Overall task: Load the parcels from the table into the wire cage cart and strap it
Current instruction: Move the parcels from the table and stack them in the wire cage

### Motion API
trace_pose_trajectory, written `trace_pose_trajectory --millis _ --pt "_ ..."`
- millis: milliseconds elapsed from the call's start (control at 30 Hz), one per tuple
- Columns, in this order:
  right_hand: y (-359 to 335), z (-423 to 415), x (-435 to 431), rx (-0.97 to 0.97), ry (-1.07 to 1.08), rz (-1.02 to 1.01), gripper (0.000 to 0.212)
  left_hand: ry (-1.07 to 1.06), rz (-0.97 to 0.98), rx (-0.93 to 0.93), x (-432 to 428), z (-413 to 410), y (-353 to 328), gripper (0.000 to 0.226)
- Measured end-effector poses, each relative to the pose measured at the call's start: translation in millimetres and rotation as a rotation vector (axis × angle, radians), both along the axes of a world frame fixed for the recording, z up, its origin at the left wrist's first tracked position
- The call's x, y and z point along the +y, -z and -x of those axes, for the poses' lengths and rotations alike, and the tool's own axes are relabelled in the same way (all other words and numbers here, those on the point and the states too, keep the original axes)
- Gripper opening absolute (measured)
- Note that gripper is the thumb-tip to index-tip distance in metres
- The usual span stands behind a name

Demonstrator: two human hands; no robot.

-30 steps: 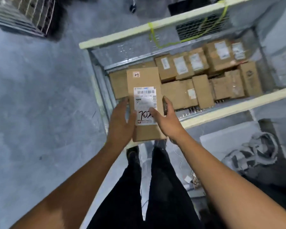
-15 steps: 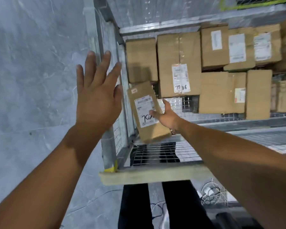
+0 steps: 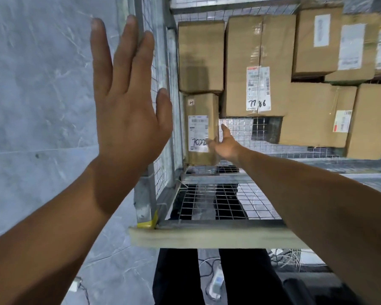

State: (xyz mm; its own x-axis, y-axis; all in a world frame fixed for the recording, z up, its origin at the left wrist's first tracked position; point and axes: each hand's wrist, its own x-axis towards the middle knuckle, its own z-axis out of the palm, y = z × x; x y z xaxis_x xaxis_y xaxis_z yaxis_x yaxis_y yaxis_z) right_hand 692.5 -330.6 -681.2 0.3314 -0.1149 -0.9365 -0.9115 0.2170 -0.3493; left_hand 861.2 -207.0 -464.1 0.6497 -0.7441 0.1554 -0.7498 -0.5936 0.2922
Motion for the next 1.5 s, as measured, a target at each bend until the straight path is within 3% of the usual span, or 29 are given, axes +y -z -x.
trace_pose_trajectory --millis 333,567,667,800,1000,1233,1500 --pt "-57 -4 -14 -0.049 -0.186 0.113 0.081 0.017 -0.065 -0.002 -1 1 -2 0.061" --pt "-165 12 -25 -0.105 -0.008 0.275 0.069 0.035 -0.272 0.066 -2 3 -16 0.066" --pt "-229 35 -22 -0.117 0.081 0.365 0.071 0.076 -0.415 0.179 1 8 -40 0.068" --pt "-325 57 -12 -0.102 0.24 0.518 0.07 0.134 -0.418 0.28 17 22 -95 0.067" --pt "-432 107 38 -0.156 0.442 0.728 0.071 0.378 -0.485 0.311 45 75 -166 0.068" --pt "-491 222 93 -0.029 0.698 0.926 0.075 0.842 -0.403 0.295 13 182 -247 0.069" --pt "-551 402 182 0.148 1.245 1.084 0.074 1.301 -0.197 0.228 -59 371 -338 0.063"
